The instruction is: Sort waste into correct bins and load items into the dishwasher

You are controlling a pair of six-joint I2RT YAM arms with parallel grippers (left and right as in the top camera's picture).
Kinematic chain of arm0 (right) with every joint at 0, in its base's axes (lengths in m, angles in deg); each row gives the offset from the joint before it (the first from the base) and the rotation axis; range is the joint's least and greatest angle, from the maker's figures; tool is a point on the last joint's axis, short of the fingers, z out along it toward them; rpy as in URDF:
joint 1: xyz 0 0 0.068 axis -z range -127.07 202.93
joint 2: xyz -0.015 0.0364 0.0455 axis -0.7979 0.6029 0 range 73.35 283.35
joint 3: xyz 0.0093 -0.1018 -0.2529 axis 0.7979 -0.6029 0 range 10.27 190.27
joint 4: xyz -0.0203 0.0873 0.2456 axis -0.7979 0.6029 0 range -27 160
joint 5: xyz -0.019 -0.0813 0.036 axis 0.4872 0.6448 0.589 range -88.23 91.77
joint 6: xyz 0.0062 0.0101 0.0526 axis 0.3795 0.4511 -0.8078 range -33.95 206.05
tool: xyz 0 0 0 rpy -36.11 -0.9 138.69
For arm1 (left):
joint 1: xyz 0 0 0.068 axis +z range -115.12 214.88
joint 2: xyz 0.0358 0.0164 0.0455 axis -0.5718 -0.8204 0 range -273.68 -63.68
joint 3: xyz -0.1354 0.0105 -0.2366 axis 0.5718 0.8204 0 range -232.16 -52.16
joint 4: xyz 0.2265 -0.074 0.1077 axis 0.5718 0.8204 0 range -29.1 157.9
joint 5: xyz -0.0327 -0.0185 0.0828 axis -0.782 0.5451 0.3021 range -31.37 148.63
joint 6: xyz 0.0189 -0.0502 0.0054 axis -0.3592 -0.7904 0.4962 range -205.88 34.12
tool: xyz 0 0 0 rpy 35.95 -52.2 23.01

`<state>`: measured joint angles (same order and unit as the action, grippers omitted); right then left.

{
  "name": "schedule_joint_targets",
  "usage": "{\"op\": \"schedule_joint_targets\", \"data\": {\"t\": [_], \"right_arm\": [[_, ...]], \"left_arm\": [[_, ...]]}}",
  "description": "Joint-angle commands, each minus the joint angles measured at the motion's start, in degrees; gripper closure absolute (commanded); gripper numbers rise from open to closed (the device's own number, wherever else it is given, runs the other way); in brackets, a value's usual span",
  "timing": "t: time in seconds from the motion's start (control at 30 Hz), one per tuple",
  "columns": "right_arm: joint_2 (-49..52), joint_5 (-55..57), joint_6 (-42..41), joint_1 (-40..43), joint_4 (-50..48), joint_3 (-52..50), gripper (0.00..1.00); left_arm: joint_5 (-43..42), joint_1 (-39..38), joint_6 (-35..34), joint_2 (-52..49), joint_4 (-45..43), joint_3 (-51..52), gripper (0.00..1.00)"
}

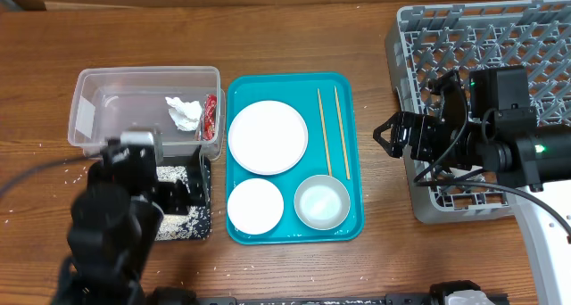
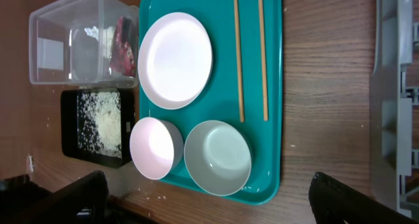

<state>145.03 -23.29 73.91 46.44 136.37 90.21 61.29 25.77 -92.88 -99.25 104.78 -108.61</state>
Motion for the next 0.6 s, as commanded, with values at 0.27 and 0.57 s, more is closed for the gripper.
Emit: {"op": "schedule_joint_targets", "data": {"t": [0.27, 0.57], "right_arm": [[-0.2, 0.2, 0.2, -0.3, -0.2, 1.1, 0.0], [-0.2, 0.2, 0.2, -0.3, -0.2, 1.1, 0.0]], "left_arm": [[-7.0, 3.6, 2.8, 30.8, -22.4, 38.3, 0.0], [-9.7, 4.0, 2.8, 35.4, -36.4, 54.4, 0.0]]}}
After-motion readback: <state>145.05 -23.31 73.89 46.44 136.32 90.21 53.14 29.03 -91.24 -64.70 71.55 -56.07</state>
